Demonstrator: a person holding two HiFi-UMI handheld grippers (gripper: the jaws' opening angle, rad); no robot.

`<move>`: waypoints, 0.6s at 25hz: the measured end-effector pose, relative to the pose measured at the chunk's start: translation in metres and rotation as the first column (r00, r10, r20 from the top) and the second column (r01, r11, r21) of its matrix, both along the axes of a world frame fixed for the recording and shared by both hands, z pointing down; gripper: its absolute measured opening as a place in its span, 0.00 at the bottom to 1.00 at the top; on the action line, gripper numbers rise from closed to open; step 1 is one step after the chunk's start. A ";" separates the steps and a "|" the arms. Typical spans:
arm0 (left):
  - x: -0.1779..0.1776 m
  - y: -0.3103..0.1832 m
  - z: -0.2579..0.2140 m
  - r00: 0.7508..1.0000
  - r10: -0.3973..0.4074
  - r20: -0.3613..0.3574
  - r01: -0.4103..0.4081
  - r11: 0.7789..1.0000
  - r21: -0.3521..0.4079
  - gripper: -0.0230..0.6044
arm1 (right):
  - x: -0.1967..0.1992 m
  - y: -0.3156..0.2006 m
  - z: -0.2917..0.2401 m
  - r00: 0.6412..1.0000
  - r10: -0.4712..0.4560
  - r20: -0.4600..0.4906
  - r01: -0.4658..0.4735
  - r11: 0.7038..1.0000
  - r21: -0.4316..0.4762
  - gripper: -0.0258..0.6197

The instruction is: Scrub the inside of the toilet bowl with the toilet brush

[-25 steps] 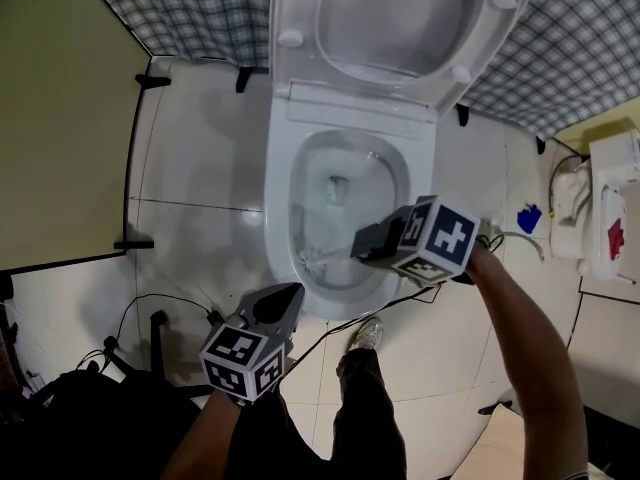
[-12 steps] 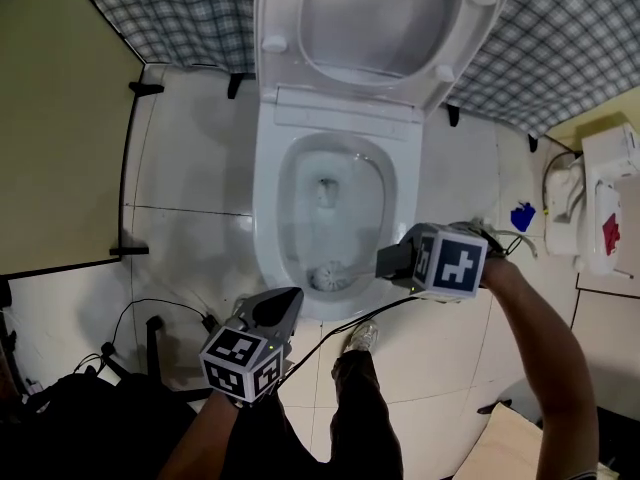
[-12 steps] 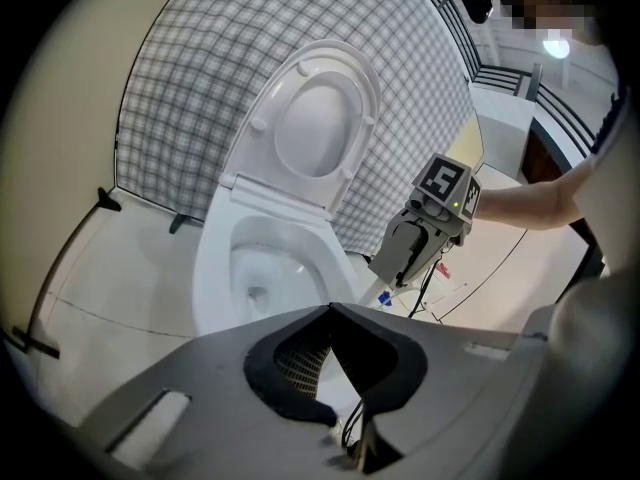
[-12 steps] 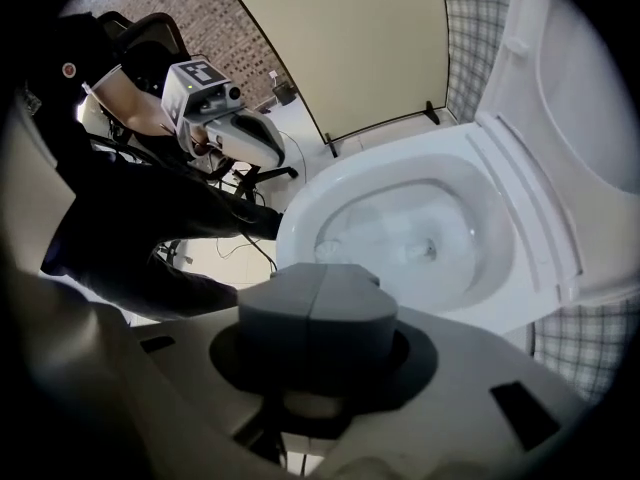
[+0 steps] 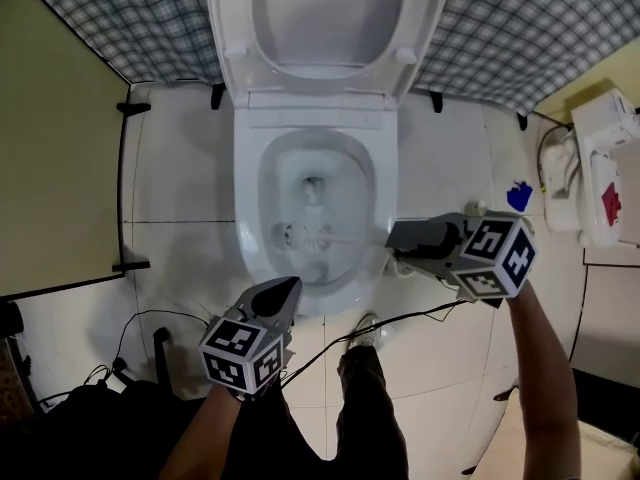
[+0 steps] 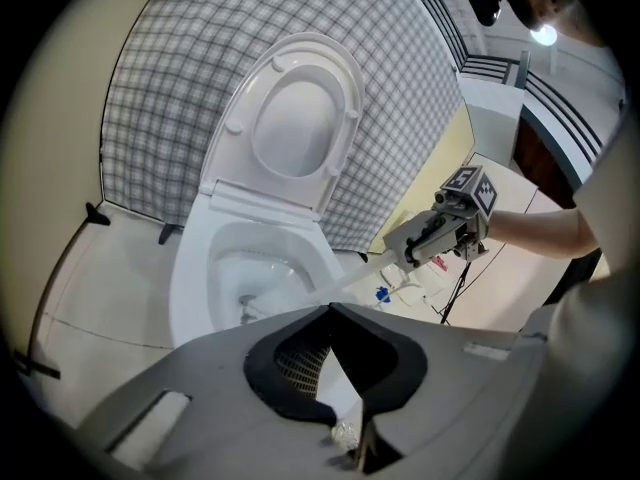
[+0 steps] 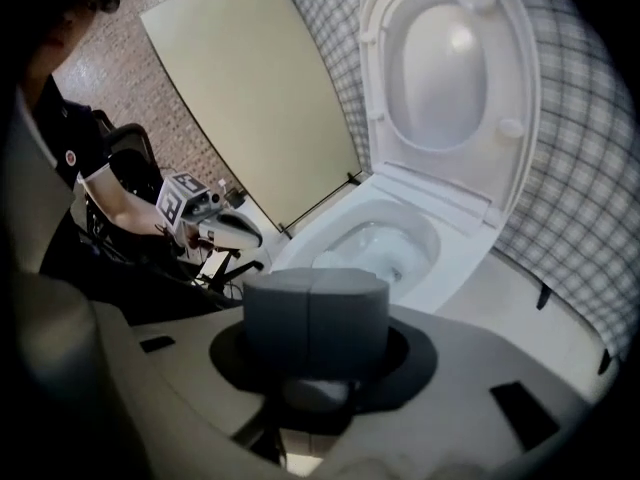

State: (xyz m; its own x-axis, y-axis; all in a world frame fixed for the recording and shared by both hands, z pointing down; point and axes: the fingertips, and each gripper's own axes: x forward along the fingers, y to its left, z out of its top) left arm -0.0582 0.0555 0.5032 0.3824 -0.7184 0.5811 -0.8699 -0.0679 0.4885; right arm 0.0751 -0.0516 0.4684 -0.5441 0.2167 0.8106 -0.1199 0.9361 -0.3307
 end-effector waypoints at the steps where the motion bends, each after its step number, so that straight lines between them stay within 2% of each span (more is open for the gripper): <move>1: 0.002 -0.001 -0.003 1.000 0.004 0.005 -0.004 1.000 0.004 0.05 | 0.004 -0.003 -0.007 0.999 0.042 0.028 -0.042 0.999 -0.001 0.30; 4: 0.007 -0.003 -0.016 1.000 0.007 0.014 -0.008 1.000 0.013 0.05 | 0.020 -0.011 -0.030 0.971 0.197 0.133 -0.191 0.980 -0.052 0.30; 8: 0.008 -0.009 -0.033 0.999 0.017 0.039 -0.019 0.999 0.039 0.05 | 0.041 -0.018 -0.053 0.887 0.372 0.274 -0.346 0.928 -0.140 0.30; 12: 0.017 -0.016 -0.041 0.998 0.033 0.053 -0.036 0.998 0.055 0.05 | 0.079 -0.027 -0.074 0.784 0.502 0.365 -0.467 0.864 -0.187 0.30; 15: 0.040 -0.018 -0.040 0.997 0.069 0.042 -0.072 0.996 0.054 0.05 | 0.127 -0.030 -0.090 0.685 0.599 0.414 -0.563 0.796 -0.221 0.30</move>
